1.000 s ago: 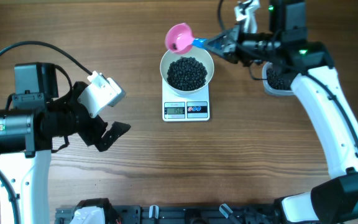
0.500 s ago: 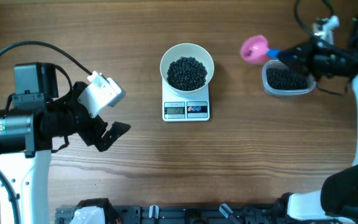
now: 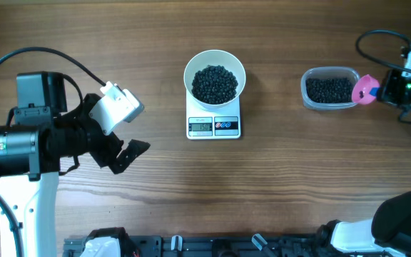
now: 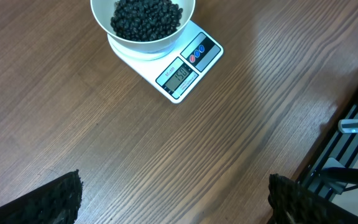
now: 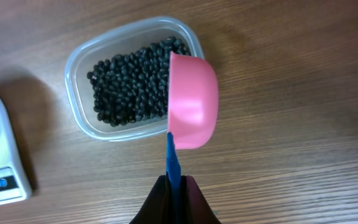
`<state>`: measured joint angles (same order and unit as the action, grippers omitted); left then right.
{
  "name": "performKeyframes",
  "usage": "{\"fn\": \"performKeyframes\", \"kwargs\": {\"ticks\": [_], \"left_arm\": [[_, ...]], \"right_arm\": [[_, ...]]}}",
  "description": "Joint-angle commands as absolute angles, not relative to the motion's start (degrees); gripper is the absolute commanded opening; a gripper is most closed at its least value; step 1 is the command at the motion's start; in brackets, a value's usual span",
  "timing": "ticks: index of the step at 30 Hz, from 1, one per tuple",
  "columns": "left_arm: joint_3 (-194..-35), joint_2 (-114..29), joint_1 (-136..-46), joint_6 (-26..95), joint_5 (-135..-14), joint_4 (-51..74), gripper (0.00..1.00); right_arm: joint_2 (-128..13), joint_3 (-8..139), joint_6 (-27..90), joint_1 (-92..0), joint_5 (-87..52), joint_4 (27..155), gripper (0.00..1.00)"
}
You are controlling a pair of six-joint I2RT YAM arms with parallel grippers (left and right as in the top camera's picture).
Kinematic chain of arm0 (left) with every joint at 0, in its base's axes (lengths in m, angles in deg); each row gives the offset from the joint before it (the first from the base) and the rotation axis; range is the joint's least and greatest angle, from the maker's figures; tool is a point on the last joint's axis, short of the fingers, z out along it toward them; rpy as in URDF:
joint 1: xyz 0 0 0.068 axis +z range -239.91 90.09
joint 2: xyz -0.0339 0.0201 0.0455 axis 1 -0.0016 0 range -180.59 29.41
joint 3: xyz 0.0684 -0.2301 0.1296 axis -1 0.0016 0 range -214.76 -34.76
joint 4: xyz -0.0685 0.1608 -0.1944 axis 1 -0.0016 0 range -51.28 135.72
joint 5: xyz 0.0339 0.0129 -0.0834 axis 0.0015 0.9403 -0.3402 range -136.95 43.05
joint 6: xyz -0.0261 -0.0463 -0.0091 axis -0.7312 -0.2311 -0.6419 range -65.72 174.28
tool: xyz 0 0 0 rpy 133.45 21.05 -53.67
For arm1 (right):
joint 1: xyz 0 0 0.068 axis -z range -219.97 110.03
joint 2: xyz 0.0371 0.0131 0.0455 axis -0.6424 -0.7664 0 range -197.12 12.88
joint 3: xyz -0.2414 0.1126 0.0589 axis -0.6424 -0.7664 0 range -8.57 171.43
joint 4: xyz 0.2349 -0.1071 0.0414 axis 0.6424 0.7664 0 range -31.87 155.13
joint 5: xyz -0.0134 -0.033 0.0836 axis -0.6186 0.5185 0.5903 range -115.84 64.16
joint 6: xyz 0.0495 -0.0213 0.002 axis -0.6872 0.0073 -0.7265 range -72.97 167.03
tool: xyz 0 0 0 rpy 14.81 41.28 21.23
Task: Scoop item into bowl and weigh 150g on scale
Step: 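Carry the empty pink scoop right toward the bean tub, then lower the pink scoop onto the table below the tub and release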
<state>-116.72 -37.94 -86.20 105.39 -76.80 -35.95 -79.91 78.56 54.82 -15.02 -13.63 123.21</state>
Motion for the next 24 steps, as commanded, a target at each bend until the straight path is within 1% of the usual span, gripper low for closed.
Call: {"fn": "performKeyframes", "kwargs": {"ticks": [1, 5, 10, 15, 18, 21, 23, 24], "left_arm": [[-116.5, -38.1, -86.4, 104.8, -76.7, -36.0, 1.00], [-116.5, -38.1, -86.4, 104.8, -76.7, -36.0, 1.00], [-116.5, -38.1, -86.4, 104.8, -76.7, -36.0, 1.00], [-116.5, -38.1, -86.4, 104.8, -76.7, -36.0, 1.00], [-116.5, -38.1, -86.4, 104.8, -76.7, -36.0, 1.00], [-116.5, -38.1, -86.4, 104.8, -76.7, -36.0, 1.00], [-116.5, -38.1, -86.4, 104.8, -76.7, -36.0, 1.00], [-116.5, -38.1, -86.4, 104.8, -76.7, -36.0, 1.00]], "right_arm": [[-80.7, 79.0, 55.8, -20.6, -22.7, 122.6, 0.04], [-80.7, 79.0, 54.3, -27.6, -29.3, 120.5, 0.04], [-80.7, 79.0, 54.6, -38.1, -48.5, 118.3, 0.04], [-80.7, 79.0, 54.6, -43.6, -57.0, 118.6, 0.04], [-80.7, 79.0, 54.5, -44.1, -57.6, 118.1, 0.04], [-79.5, 79.1, 49.6, -44.1, -55.9, 117.0, 0.04], [-77.3, 79.7, 45.6, -44.0, -49.8, 117.5, 0.04], [-74.3, 80.2, 41.2, -43.7, -41.9, 117.8, 0.04]]}}
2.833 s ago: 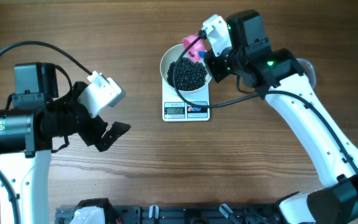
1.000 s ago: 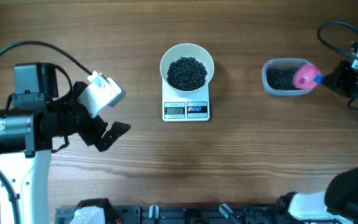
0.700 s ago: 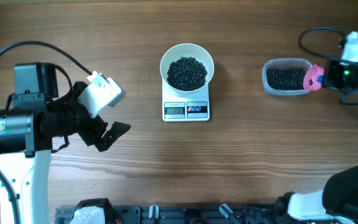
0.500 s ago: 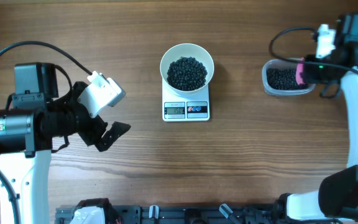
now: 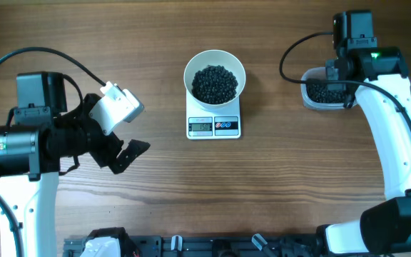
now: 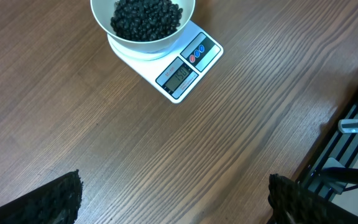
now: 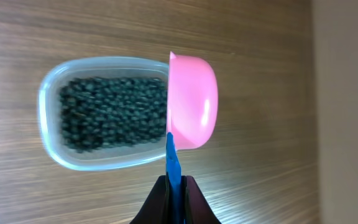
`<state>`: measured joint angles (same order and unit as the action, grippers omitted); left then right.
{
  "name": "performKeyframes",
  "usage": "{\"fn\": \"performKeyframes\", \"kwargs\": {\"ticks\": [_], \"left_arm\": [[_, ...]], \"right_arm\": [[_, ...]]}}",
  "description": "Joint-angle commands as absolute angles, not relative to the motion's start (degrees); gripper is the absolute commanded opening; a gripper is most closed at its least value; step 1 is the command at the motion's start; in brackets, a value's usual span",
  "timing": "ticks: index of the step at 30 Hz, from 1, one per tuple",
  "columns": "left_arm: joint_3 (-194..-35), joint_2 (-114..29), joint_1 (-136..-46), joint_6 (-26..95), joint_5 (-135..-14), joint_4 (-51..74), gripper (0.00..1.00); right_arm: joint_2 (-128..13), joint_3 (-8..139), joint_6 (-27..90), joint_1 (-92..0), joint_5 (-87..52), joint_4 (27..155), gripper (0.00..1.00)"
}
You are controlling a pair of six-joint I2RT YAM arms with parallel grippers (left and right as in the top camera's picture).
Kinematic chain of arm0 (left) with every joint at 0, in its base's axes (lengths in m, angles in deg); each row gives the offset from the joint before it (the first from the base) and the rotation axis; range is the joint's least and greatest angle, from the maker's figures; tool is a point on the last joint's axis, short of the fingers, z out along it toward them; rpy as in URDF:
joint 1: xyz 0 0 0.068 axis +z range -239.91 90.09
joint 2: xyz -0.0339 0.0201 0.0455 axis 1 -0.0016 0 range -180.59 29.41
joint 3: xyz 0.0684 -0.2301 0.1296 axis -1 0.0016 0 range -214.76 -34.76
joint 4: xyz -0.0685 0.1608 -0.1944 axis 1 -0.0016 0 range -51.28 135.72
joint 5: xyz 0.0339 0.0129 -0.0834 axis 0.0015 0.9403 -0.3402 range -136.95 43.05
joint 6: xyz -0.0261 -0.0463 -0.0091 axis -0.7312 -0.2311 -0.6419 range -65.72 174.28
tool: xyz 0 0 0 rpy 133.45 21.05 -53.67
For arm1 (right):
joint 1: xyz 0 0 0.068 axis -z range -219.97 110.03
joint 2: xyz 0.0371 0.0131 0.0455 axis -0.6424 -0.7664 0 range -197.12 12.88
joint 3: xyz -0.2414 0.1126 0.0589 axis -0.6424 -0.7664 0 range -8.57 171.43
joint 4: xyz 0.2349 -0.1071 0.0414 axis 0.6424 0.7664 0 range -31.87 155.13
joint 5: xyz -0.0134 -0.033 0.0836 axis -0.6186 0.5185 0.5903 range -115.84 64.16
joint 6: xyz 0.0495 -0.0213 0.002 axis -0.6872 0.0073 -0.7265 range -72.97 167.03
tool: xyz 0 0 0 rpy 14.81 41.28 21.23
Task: Scoop item into bowl and weigh 150g on scale
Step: 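Lower the pink scoop onto the table below the tub and release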
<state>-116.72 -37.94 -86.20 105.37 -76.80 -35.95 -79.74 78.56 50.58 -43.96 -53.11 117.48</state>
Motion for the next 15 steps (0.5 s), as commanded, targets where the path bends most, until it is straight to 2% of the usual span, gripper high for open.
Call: {"fn": "performKeyframes", "kwargs": {"ticks": [1, 3, 6, 12, 15], "left_arm": [[-116.5, -38.1, -86.4, 104.8, -76.7, -36.0, 1.00], [-116.5, -38.1, -86.4, 104.8, -76.7, -36.0, 1.00], [-116.5, -38.1, -86.4, 104.8, -76.7, -36.0, 1.00], [-116.5, -38.1, -86.4, 104.8, -76.7, -36.0, 1.00], [-116.5, -38.1, -86.4, 104.8, -76.7, -36.0, 1.00]], "right_arm": [[-72.7, 80.3, 39.5, -43.5, -38.4, 117.8, 0.04], [-67.6, 80.3, 34.1, -42.8, -28.6, 118.2, 0.04], [-59.9, 80.2, 25.8, -41.4, -22.0, 121.1, 0.04], [-45.4, 79.1, 13.2, -40.1, -21.4, 133.2, 0.04], [-36.9, 72.7, 5.6, -40.1, -20.5, 136.6, 0.04]]}}
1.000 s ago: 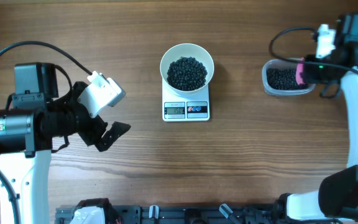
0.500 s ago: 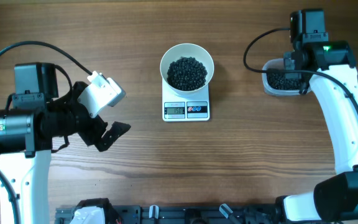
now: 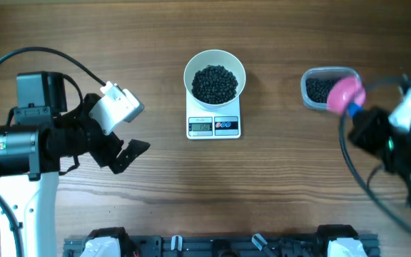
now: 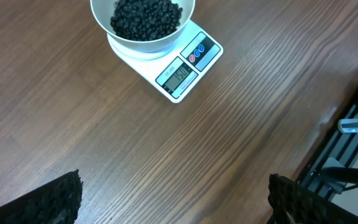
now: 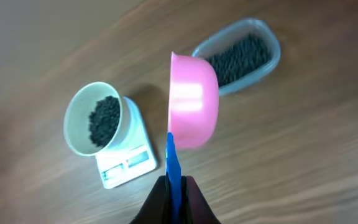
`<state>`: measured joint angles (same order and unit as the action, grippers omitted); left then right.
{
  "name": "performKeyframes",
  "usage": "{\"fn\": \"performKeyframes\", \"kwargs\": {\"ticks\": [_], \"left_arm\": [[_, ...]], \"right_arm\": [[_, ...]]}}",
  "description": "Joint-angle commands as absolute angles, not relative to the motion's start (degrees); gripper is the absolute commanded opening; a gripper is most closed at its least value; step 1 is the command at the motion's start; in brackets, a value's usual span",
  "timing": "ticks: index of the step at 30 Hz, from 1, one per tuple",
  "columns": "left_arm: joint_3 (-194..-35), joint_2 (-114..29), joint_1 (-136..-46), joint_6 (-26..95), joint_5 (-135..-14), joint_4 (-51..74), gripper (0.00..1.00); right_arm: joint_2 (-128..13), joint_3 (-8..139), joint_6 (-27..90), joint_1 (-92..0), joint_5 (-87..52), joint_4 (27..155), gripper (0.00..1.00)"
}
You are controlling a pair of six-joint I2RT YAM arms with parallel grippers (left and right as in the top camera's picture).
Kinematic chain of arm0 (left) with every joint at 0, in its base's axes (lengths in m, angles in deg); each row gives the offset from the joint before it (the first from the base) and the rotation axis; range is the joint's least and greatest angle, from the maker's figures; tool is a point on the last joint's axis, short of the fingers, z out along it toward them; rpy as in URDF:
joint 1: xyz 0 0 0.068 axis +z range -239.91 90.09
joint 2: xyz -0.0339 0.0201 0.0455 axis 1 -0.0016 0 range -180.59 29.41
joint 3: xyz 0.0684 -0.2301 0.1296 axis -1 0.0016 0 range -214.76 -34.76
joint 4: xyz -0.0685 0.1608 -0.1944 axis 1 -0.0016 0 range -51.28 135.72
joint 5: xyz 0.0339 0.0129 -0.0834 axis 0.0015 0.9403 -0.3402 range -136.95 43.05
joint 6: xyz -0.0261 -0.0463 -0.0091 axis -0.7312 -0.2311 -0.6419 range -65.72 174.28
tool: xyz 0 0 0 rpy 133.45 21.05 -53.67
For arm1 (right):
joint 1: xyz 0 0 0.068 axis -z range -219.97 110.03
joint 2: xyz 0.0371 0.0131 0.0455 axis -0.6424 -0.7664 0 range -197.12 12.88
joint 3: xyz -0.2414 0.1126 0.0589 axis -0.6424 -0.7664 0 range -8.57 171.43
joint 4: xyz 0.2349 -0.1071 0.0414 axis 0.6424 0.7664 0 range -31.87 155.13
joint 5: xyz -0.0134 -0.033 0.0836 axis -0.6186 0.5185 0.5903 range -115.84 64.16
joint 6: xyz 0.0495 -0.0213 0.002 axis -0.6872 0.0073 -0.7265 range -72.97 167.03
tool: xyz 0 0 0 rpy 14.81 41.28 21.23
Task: Scoop item into bowl and weigh 150g on scale
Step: 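Lower the pink scoop onto the table below the tub and release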
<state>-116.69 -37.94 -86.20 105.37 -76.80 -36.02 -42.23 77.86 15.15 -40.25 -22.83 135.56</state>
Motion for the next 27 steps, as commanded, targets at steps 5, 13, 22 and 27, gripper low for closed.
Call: {"fn": "performKeyframes", "kwargs": {"ticks": [5, 13, 22, 27], "left_arm": [[-116.5, -38.1, -86.4, 104.8, -76.7, -36.0, 1.00], [-116.5, -38.1, -86.4, 104.8, -76.7, -36.0, 1.00], [-116.5, -38.1, -86.4, 104.8, -76.7, -36.0, 1.00], [-116.5, -38.1, -86.4, 104.8, -76.7, -36.0, 1.00]], "right_arm": [[-26.4, 49.3, -4.3, -40.1, -10.1, 125.7, 0.04], [-27.5, 13.6, -14.2, -40.1, 4.4, 79.8, 0.04], [-28.4, 2.7, -16.6, -40.1, 3.9, 72.3, 0.04], [-28.4, 2.6, -16.6, -40.1, 4.0, 73.6, 0.14]]}}
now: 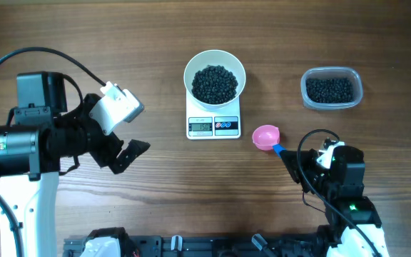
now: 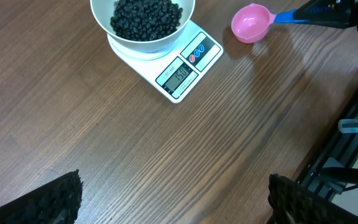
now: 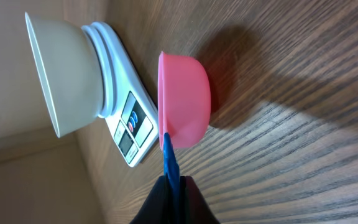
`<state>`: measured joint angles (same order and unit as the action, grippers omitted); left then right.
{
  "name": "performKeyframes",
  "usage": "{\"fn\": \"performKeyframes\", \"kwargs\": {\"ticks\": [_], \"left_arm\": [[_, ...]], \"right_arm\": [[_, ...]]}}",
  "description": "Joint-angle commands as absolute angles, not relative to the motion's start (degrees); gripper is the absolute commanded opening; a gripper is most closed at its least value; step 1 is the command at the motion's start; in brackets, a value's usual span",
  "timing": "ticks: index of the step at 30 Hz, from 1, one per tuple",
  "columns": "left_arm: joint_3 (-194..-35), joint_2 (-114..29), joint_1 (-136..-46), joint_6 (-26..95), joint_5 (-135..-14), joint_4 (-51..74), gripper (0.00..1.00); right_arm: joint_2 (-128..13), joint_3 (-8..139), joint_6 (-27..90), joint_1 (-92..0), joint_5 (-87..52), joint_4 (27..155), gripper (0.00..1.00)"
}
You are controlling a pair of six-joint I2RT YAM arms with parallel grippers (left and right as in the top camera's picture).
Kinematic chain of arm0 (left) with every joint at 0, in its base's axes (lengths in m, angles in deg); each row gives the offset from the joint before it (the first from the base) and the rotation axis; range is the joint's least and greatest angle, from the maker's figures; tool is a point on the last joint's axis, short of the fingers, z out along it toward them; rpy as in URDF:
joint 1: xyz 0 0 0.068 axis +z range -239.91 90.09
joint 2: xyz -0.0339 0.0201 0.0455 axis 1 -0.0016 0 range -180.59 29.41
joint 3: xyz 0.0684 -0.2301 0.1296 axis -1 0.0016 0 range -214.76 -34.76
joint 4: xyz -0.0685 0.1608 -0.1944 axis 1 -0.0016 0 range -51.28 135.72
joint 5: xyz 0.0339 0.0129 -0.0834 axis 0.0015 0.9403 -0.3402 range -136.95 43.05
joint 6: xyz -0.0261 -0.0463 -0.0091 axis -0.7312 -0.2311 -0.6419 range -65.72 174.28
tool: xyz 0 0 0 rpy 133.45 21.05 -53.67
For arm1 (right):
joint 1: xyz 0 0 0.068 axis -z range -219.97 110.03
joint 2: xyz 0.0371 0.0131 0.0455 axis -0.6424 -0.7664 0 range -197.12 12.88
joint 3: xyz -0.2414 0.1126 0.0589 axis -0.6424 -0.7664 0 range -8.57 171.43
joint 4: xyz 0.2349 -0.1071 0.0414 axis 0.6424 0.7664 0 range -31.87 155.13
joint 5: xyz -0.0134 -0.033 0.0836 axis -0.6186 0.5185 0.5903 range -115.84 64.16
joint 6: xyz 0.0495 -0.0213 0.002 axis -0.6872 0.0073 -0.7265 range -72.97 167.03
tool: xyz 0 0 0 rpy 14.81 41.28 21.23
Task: Scoop item into bowl and weigh 150g on scale
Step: 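Lower the pink scoop onto the table below the tub and release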
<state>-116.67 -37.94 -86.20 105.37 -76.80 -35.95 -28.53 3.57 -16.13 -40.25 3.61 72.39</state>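
A white bowl (image 1: pixel 215 77) of black beans sits on the white scale (image 1: pixel 214 126), whose display is too small to read in the overhead view. The pink scoop (image 1: pixel 265 136) with a blue handle (image 3: pixel 169 157) rests low at the table just right of the scale. My right gripper (image 1: pixel 294 165) is shut on that handle. The scoop's cup looks empty in the left wrist view (image 2: pixel 250 22). My left gripper (image 1: pixel 123 153) hangs open over bare table, well left of the scale, with nothing between its fingers (image 2: pixel 61 198).
A clear plastic tub (image 1: pixel 332 89) of black beans stands at the far right, behind the right arm. A black rail (image 1: pixel 212 246) runs along the table's front edge. The left arm's body (image 1: pixel 27 143) fills the left side.
My right gripper, with the scoop, was near the bean tub at the far right; now it is lower and nearer the front, with the scoop at the table right of the scale. Left arm unchanged.
The right gripper held the pink scoop at the tub's right end, then over the tub from behind, then in front of the tub. Now the scoop lies beside the scale, still gripped. The bowl of beans and the left arm stayed put throughout.
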Motion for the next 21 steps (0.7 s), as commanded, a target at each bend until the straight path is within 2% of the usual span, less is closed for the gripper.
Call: {"fn": "performKeyframes", "kwargs": {"ticks": [1, 4, 11, 12, 15, 16, 21], "left_arm": [[-116.5, -38.1, -86.4, 104.8, -76.7, -36.0, 1.00], [-116.5, -38.1, -86.4, 104.8, -76.7, -36.0, 1.00], [-116.5, -38.1, -86.4, 104.8, -76.7, -36.0, 1.00], [-116.5, -38.1, -86.4, 104.8, -76.7, -36.0, 1.00], [-116.5, -38.1, -86.4, 104.8, -76.7, -36.0, 1.00], [-116.5, -38.1, -86.4, 104.8, -76.7, -36.0, 1.00], [-116.5, -38.1, -86.4, 104.8, -76.7, -36.0, 1.00]], "right_arm": [[-28.4, 2.6, -16.6, -40.1, 4.0, 74.2, 0.15], [-28.4, 2.6, -17.7, -40.1, 4.0, 75.4, 0.21], [-28.4, 2.6, -17.6, -40.1, 3.9, 76.1, 0.44], [-28.4, 2.6, -17.6, -40.1, 3.8, 76.7, 0.50], [-28.4, 2.6, -17.7, -40.1, 2.8, 79.8, 0.80], [-28.4, 2.6, -17.7, -40.1, 2.1, 80.3, 0.99], [-28.4, 2.6, -17.7, -40.1, -3.6, 82.7, 1.00]]}}
